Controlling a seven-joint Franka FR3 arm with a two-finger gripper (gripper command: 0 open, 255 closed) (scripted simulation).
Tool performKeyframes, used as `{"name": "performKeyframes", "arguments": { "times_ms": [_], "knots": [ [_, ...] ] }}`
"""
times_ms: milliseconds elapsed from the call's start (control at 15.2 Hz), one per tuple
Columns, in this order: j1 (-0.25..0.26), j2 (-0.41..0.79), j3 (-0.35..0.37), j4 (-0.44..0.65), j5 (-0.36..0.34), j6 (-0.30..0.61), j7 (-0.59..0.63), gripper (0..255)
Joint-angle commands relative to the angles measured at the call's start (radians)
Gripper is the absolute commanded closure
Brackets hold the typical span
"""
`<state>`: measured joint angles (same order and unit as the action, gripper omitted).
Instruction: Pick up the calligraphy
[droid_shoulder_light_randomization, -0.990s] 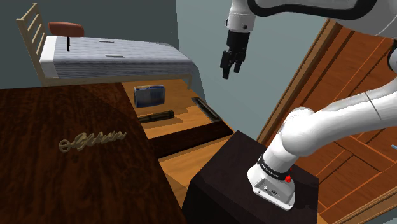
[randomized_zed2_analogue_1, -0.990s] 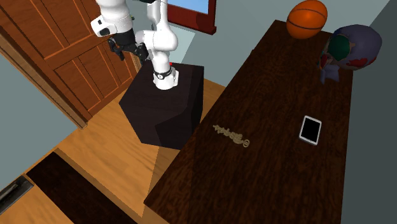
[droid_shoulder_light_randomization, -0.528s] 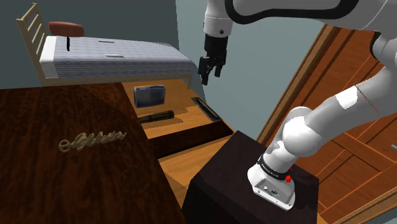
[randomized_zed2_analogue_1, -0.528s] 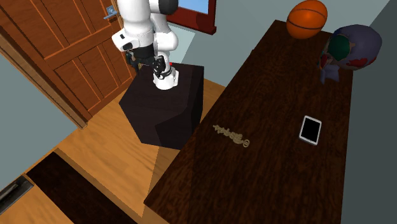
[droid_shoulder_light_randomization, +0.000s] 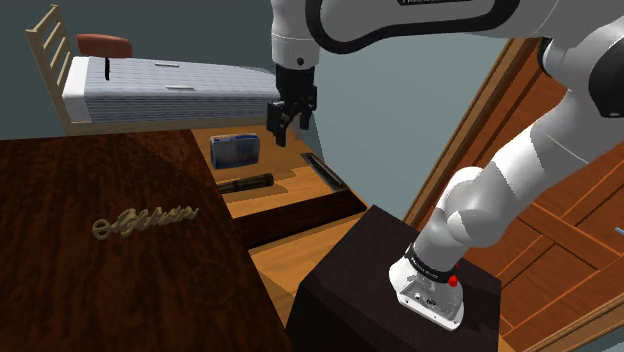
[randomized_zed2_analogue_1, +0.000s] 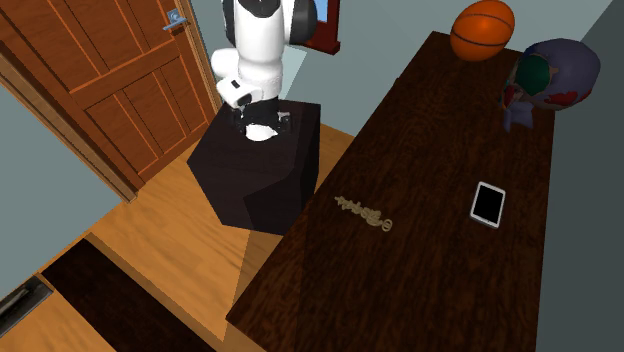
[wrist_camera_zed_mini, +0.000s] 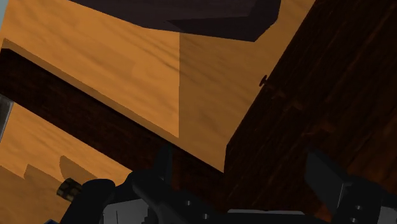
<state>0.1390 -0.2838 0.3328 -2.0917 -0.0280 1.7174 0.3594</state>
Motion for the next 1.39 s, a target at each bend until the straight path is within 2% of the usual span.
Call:
{"name": "performKeyframes", "arguments": {
  "times_ms": [0, 330, 660, 990, 1320],
  "knots": [
    [0.012, 0.059, 0.035, 0.037, -0.017, 0.021, 0.039, 0],
    [0.047, 0.225, 0.11, 0.164, -0.091, 0.046, 0.138, 0],
    [0.106, 0.411, 0.165, 0.323, -0.195, 0.039, 0.238, 0],
    [0.2, 0.61, 0.187, 0.52, -0.313, -0.001, 0.319, 0],
    [0.33, 0.821, 0.176, 0.771, -0.422, -0.074, 0.36, 0]
  ]
}}
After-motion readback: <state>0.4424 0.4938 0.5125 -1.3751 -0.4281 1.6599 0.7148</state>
